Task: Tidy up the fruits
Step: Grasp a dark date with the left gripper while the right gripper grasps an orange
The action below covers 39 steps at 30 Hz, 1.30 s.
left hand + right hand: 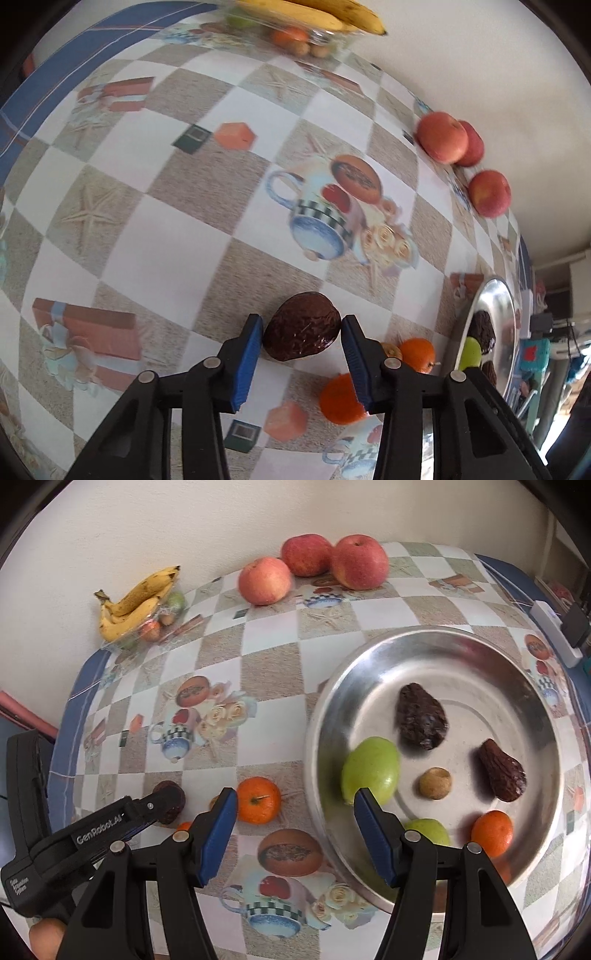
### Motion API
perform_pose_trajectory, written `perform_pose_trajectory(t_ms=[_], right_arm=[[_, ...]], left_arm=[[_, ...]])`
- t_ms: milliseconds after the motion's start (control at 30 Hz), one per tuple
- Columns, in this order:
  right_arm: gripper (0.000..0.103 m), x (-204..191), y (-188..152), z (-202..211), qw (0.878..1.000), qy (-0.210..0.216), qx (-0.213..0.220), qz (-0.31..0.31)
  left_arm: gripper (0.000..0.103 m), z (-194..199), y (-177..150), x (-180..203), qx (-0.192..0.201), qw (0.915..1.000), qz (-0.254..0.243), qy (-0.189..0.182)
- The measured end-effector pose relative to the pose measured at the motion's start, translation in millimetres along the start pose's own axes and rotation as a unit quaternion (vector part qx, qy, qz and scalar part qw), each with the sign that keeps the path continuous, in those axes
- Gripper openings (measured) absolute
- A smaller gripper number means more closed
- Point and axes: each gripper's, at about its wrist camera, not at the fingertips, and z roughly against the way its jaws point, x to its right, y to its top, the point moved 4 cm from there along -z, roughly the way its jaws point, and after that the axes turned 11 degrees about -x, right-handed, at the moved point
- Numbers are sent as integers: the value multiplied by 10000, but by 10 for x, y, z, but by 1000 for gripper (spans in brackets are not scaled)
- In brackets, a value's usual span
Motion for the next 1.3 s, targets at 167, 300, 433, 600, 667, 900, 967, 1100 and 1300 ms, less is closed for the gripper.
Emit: perform_pose_trajectory(t_ms=[167, 300, 433, 600, 667, 900, 967, 1100, 1300], right_arm=[[66, -226, -43, -67, 9984, 470, -131, 286], [61, -310, -46, -151, 9984, 383, -155, 387], [53, -289, -31, -248, 9988, 272, -208, 336], [49, -241, 3, -317, 9996, 99, -151, 239], [46, -223, 17, -336, 9997, 27, -132, 196], [42, -264, 10, -414, 9994, 7, -215, 257], [42, -254, 10, -430, 9996, 22, -201, 221], [42, -254, 11, -436, 9996, 29, -207, 210], [42, -256, 13, -437, 9996, 36, -199, 202]], left_arm=[[47, 44, 44, -151, 77, 9995, 304, -31], [47, 52, 43, -177, 66, 9993, 367, -30], [47, 29, 39, -146, 41, 9995, 318, 15], [48, 16, 38, -120, 24, 9996, 288, 59], [48, 15, 39, -116, 20, 9996, 277, 72], [48, 13, 42, -125, 12, 9996, 285, 68], [48, 13, 40, -123, 9, 9996, 253, 95], [48, 6, 41, -115, 18, 9996, 242, 124], [48, -8, 37, -76, 18, 9998, 154, 143]])
